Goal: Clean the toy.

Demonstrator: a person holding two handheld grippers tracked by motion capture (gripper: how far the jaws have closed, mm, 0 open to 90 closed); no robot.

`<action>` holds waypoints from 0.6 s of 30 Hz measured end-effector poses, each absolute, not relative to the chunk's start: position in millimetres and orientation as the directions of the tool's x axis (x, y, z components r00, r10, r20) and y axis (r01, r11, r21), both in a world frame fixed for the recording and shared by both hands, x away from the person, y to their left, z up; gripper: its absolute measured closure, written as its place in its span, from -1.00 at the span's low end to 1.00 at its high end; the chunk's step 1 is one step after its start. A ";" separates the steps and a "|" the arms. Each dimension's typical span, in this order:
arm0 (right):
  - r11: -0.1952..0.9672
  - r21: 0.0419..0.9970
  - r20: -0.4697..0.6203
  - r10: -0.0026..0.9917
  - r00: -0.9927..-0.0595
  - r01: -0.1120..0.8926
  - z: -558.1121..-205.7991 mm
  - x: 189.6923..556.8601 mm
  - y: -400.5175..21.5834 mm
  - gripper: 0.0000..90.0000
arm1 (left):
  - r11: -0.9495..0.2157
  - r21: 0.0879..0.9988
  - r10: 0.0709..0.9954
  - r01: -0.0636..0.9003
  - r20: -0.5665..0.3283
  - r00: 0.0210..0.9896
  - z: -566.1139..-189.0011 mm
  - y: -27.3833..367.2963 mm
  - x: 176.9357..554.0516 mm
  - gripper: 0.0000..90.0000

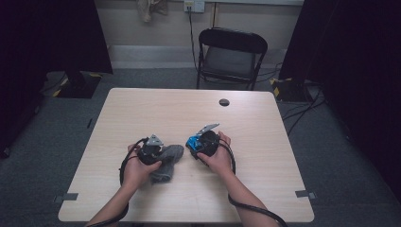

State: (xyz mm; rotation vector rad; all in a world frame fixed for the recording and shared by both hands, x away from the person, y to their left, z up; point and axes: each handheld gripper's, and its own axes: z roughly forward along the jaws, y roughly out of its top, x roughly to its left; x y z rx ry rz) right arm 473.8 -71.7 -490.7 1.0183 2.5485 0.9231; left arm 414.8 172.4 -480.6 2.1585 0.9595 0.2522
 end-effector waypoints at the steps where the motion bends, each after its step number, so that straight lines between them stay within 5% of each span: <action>1: 0.555 0.646 0.000 0.686 -0.727 0.524 -491.5 473.2 -71.3 -0.59 | -0.437 0.705 0.706 0.558 -0.116 0.698 -480.9 172.2 414.4 0.45; 18: 0.563 0.616 0.009 0.694 -0.720 0.550 -486.4 468.0 -76.4 -0.45 | -0.428 0.717 0.705 0.549 -0.115 0.700 -480.1 170.1 413.5 0.45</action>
